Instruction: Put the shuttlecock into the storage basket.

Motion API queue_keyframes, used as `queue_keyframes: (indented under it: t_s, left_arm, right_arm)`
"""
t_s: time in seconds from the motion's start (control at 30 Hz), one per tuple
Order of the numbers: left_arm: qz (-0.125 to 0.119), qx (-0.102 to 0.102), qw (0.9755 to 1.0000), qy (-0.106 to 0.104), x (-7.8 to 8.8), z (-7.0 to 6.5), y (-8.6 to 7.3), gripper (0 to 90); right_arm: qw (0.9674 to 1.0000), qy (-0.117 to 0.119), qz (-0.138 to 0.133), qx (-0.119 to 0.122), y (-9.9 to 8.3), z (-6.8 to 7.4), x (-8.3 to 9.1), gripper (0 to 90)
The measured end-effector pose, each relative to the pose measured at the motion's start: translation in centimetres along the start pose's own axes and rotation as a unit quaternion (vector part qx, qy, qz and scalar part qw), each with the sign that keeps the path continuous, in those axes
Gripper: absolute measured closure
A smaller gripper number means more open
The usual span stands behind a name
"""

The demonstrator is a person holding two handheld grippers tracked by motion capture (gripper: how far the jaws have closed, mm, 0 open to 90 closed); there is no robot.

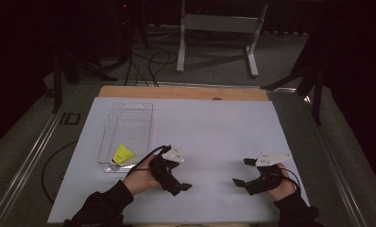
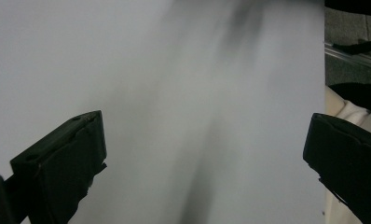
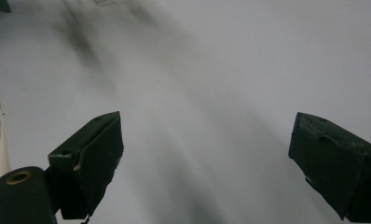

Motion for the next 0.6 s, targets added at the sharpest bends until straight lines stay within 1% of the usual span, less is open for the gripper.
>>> queue_keyframes:
  t_s: [0.07, 0.13, 0.2, 0.27, 0.37, 0.47, 0.53, 0.6]
  left_arm:
    - [-0.001, 0.000, 1.0000, 0.000, -0.2, -0.2, -0.5, 0.2]
    - [0.000, 0.003, 1.0000, -0.006, -0.3, -0.3, -1.0, 0.2]
    - [0.004, 0.002, 1.0000, -0.007, -0.6, -0.3, -1.5, 0.2]
    - [0.009, -0.001, 0.9999, -0.008, -0.8, -0.5, -2.1, 0.2]
    - [0.015, 0.003, 0.9999, -0.003, -1.0, -0.6, -3.1, 0.2]
    - [0.010, 0.007, 0.9999, 0.007, -1.1, -0.6, -4.0, 0.2]
    - [0.007, 0.012, 0.9999, 0.005, -1.1, -0.6, -4.7, 0.2]
    - [0.008, 0.010, 0.9999, 0.004, -1.0, -0.7, -5.3, 0.2]
  right_arm:
    - [1.0000, 0.002, -0.001, 0.001, 0.0, 0.1, 0.0, 10.3]
    - [1.0000, 0.003, 0.000, -0.001, 0.1, 0.2, -0.1, 10.3]
    - [1.0000, 0.003, 0.000, 0.002, 0.0, 0.2, -0.1, 10.3]
    - [1.0000, 0.006, 0.002, 0.000, -0.1, 0.3, -0.2, 10.2]
    - [1.0000, 0.007, 0.004, -0.001, -0.3, 0.5, -0.2, 10.2]
    - [1.0000, 0.008, 0.004, -0.001, -0.3, 0.6, -0.2, 10.2]
    - [0.9999, 0.009, 0.004, -0.001, -0.4, 0.6, -0.3, 10.3]
    - [1.0000, 0.008, 0.005, 0.001, -0.4, 0.7, -0.3, 10.3]
Point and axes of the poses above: each handheld gripper's, and its own axes: x roughly backward along the jaws, y roughly out of its top, z roughly to its left, the point moved 1 cm from there along -x, roughly forward along the jaws, and after that the axes turned 15 degrees about z, right-handed, at the moved point
